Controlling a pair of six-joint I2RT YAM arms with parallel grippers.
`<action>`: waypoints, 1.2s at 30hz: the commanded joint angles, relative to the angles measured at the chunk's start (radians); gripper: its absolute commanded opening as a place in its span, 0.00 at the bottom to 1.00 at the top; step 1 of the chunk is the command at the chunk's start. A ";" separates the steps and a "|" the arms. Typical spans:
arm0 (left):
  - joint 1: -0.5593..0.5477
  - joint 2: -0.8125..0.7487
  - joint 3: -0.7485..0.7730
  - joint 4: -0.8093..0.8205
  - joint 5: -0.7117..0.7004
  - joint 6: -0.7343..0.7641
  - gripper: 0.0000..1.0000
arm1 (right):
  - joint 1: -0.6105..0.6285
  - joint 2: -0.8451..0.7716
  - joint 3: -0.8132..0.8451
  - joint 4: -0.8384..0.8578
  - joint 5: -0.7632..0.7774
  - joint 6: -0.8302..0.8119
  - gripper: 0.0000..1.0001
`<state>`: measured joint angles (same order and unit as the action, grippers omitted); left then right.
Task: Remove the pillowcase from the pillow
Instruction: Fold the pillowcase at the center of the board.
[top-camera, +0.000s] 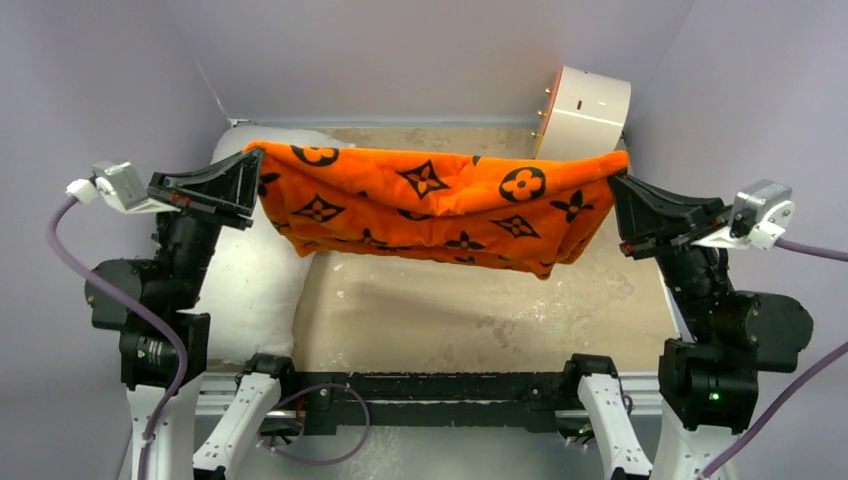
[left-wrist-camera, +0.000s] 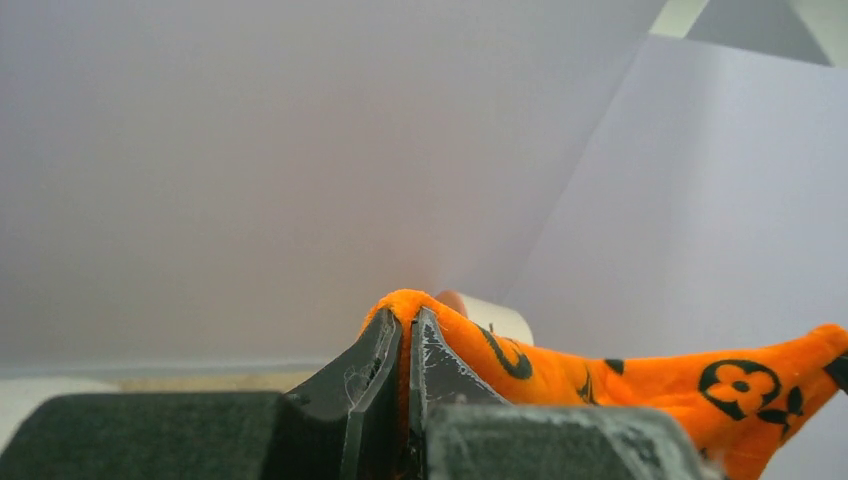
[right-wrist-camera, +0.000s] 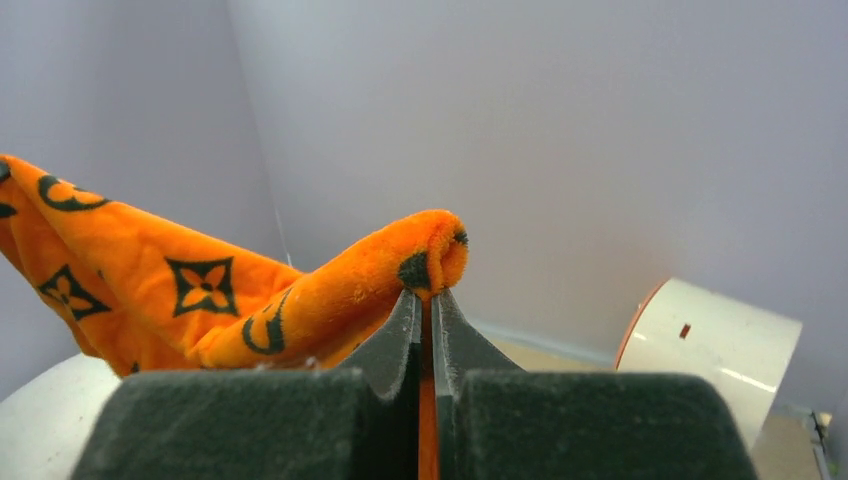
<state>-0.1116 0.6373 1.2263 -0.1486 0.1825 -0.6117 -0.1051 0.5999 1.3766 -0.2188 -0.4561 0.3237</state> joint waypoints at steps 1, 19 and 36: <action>0.008 0.044 0.038 0.043 0.061 -0.017 0.00 | -0.002 0.042 0.012 0.090 -0.051 0.003 0.00; -0.002 0.836 -0.067 0.398 -0.073 -0.132 0.00 | -0.002 0.766 -0.188 0.213 0.134 0.103 0.00; -0.238 0.840 0.135 0.005 -0.205 0.173 0.63 | 0.203 0.551 -0.421 0.089 0.400 0.062 0.57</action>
<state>-0.2131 1.5436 1.4471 -0.0463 -0.0219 -0.5098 0.0463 1.1469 1.0779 -0.0036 -0.1284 0.3397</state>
